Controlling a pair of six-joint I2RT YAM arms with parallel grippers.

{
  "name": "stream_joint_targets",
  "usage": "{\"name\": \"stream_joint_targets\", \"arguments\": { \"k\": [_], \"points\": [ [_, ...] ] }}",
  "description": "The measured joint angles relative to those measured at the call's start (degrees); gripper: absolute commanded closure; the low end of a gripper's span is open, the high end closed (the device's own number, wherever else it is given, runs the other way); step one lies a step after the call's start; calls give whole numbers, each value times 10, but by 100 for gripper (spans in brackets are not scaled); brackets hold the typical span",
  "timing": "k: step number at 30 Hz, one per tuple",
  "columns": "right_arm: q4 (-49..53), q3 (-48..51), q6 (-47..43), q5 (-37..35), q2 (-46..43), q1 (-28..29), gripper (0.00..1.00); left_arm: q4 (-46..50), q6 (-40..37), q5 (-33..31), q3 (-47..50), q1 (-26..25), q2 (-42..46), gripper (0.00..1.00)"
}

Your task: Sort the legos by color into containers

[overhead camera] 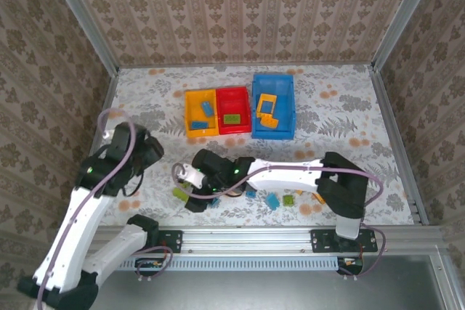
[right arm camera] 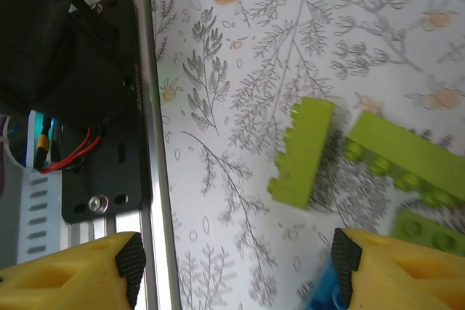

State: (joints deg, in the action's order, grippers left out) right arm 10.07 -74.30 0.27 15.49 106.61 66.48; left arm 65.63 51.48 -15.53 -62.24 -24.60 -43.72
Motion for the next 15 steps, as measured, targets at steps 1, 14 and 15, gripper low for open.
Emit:
{"name": "stream_joint_targets", "arguments": {
  "k": [1,14,15],
  "points": [
    [0,-12,0,0,15,3,30,12,2,-3,0,0,14,37],
    [56,-141,40,-64,151,19,39,130,9,-8,0,0,83,37],
    [61,-155,42,-69,161,19,41,133,8,-8,0,0,85,37]
  ]
}}
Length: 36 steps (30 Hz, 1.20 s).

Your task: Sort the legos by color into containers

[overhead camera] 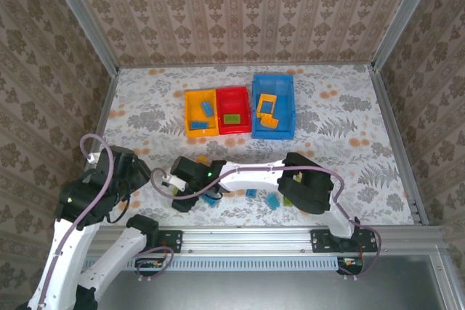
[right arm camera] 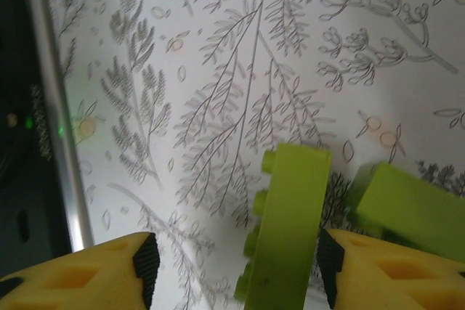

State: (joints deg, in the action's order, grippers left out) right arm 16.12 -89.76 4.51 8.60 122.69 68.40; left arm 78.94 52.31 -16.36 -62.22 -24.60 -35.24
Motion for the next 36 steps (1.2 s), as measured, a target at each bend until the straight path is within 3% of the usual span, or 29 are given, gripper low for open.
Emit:
{"name": "stream_joint_targets", "arguments": {
  "k": [17,23,27,31,36],
  "points": [
    [58,-65,20,-27,57,1,80,25,0,-2,0,3,20,37],
    [66,-63,19,-30,47,1,84,15,-1,1,0,3,20,37],
    [73,-35,19,-45,-14,-10,84,-26,-20,30,3,3,15,36],
    [70,-4,34,-74,-115,-55,83,-116,-47,98,31,3,-14,36],
    [58,-2,80,-134,-176,-173,84,-228,-69,176,56,3,-84,37]
  ]
}}
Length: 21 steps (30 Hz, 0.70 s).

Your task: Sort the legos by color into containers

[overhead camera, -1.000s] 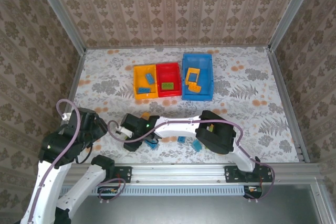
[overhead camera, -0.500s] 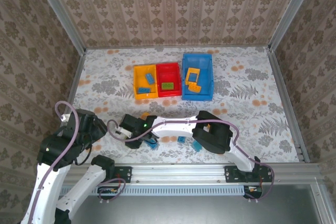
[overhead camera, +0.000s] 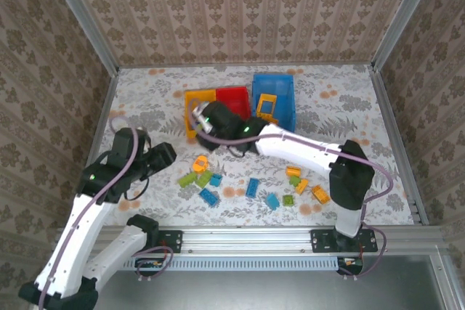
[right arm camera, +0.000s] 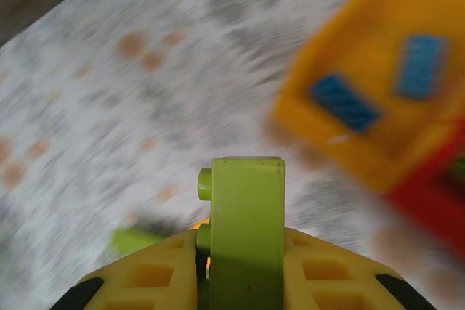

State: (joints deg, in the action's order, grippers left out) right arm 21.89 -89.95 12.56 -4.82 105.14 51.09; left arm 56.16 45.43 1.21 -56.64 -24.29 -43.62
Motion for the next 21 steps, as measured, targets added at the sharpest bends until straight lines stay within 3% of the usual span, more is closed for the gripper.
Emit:
{"name": "stream_joint_targets", "arguments": {
  "k": [6,16,21],
  "points": [
    [48,-96,44,-49,101,-103,84,-89,-25,51,0,0,-78,37],
    [145,-312,76,-73,286,-126,79,-158,-67,92,0,-5,-146,37],
    [186,-387,85,-72,338,-138,69,-175,-76,104,0,-8,-166,37]
  ]
}}
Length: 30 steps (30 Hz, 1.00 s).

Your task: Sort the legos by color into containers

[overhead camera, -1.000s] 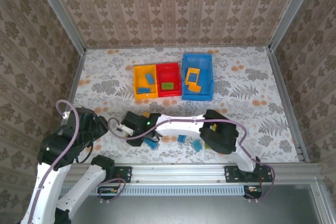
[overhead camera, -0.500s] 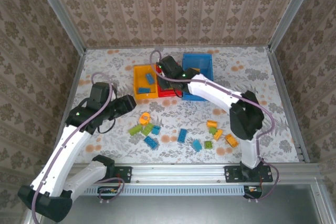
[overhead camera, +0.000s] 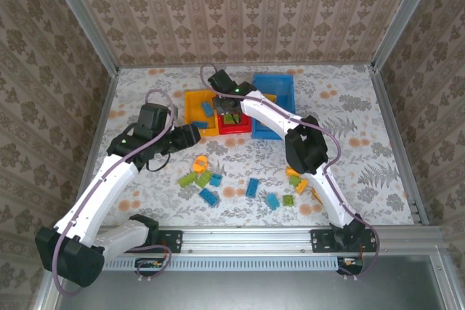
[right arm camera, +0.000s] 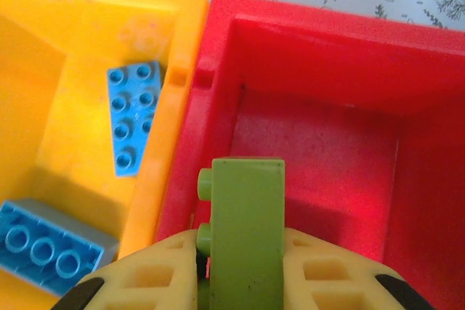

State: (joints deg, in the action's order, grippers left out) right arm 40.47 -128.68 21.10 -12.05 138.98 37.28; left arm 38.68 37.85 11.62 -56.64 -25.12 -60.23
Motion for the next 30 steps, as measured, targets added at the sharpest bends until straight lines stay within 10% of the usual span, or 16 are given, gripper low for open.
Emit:
{"name": "stream_joint_targets", "arguments": {
  "k": [6,14,30],
  "points": [
    [16,-19,-13,7,11,-20,50,-8,1,-23,0,-4,-5,37],
    [5,7,-33,18,-17,-20,47,-6,5,-57,0,-4,-30,36],
    [-132,475,-44,-28,-468,95,46,-28,-11,-3,34,-18,-79,35]
  ]
}}
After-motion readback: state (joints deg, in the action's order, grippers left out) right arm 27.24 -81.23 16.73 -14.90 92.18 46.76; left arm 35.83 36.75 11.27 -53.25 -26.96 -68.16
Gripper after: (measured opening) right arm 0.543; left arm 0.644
